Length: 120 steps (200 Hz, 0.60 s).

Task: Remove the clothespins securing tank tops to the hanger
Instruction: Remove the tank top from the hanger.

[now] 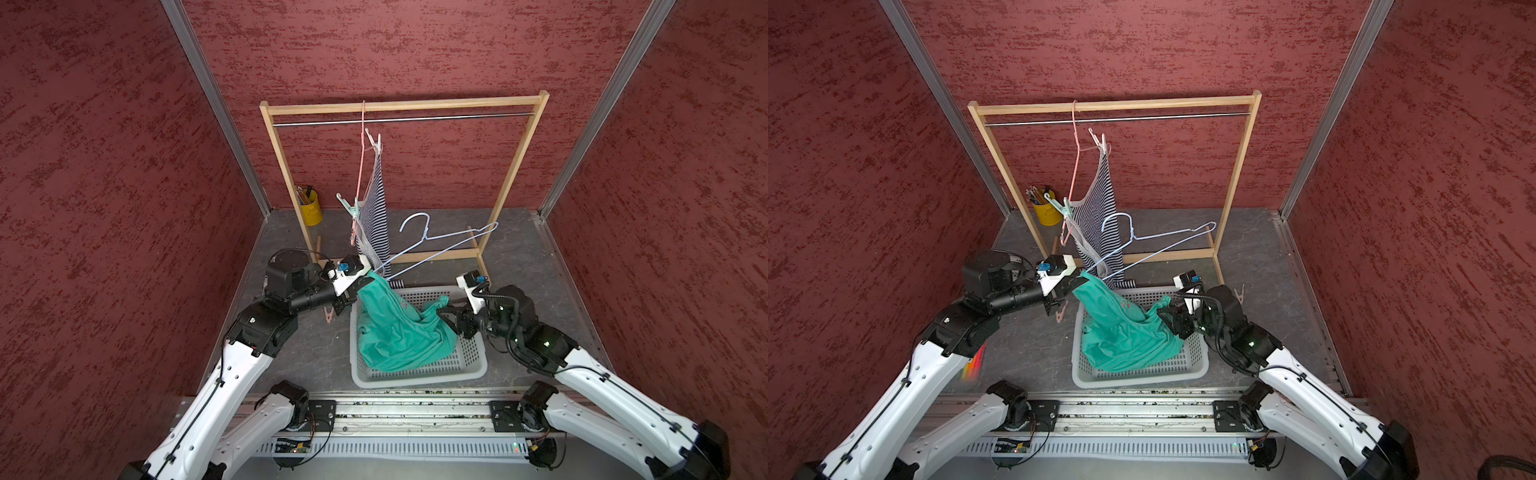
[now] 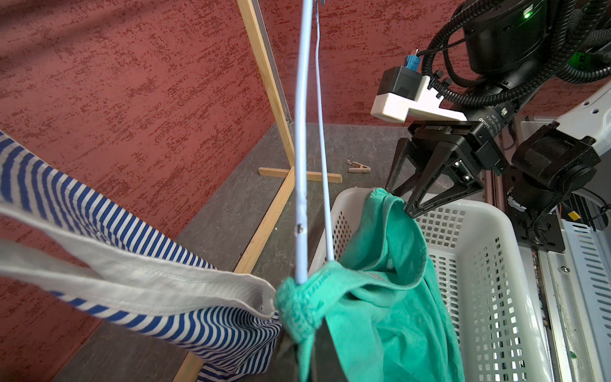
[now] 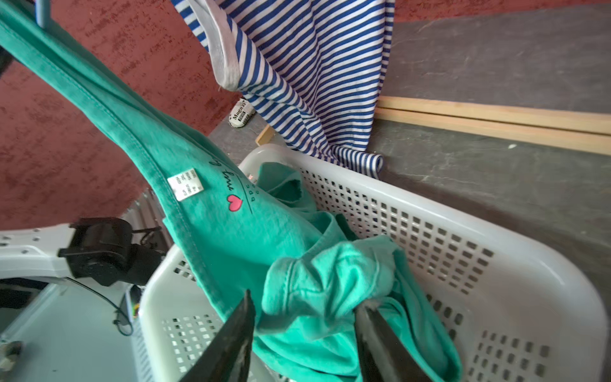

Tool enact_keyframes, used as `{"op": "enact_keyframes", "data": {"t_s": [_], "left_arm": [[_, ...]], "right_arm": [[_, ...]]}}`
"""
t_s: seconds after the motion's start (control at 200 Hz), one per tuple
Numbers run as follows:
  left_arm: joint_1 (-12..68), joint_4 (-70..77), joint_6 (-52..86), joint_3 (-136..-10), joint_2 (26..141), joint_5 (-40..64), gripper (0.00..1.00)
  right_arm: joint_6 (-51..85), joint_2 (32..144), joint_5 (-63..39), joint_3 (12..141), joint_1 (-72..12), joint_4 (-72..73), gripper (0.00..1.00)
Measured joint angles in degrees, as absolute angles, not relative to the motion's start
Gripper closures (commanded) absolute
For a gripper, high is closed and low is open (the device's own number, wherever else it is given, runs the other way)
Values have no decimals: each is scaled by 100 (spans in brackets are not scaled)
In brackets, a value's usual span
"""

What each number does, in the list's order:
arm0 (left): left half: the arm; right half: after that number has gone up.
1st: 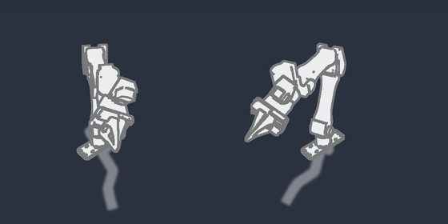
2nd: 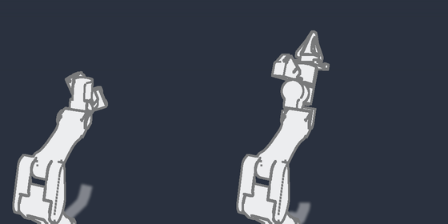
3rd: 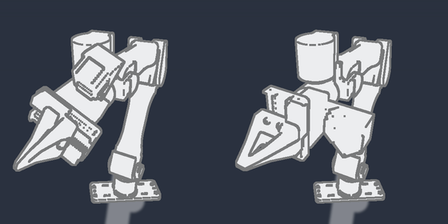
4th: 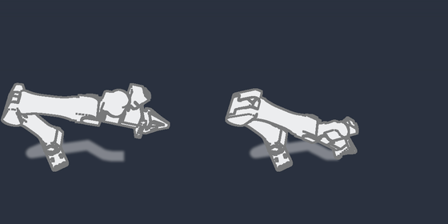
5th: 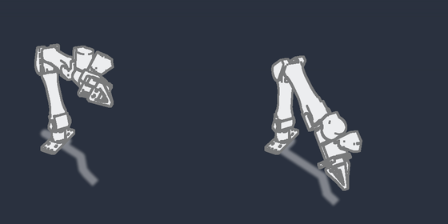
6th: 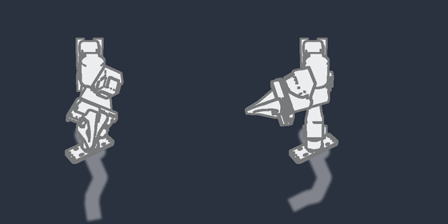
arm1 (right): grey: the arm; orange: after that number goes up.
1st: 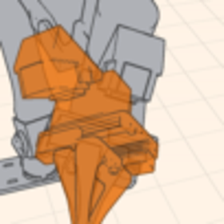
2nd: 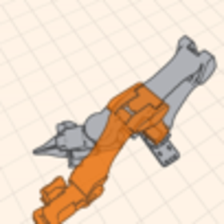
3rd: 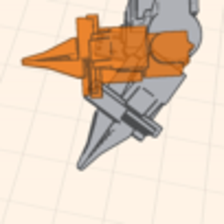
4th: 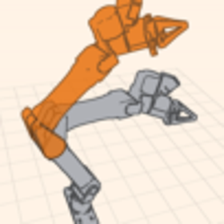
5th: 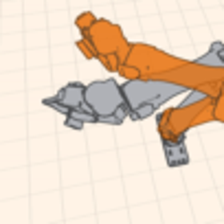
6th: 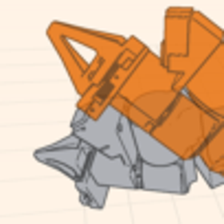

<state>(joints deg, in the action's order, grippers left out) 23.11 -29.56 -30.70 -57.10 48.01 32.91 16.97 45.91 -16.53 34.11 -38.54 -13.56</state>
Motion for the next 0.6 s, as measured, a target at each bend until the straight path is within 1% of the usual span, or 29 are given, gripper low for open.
{"op": "enact_keyframes", "data": {"t_s": [0.035,0.085,0.1,0.225,0.446,0.601], "left_arm": [[2316,-2958,-3076,-5710,4799,3282,100],[2320,-2963,-3092,-5710,4799,3260,100],[2322,-2969,-3094,-5712,4799,3249,100],[2322,-3041,-3162,-5712,4799,3203,100],[2364,-3201,-3251,-5710,4794,3177,100],[2381,-3271,-3312,-5710,4790,3197,100]], "right_arm": [[1693,4534,-1601,3413,-3854,-1437,23],[1684,4431,-1518,3420,-3854,-1553,4],[1669,4386,-1492,3424,-3854,-1603,1],[1579,4042,-1306,3573,-3857,-1927,1],[1302,3505,-923,4292,-3857,-2226,1],[996,3479,-725,4842,-3859,-2239,1]]}}
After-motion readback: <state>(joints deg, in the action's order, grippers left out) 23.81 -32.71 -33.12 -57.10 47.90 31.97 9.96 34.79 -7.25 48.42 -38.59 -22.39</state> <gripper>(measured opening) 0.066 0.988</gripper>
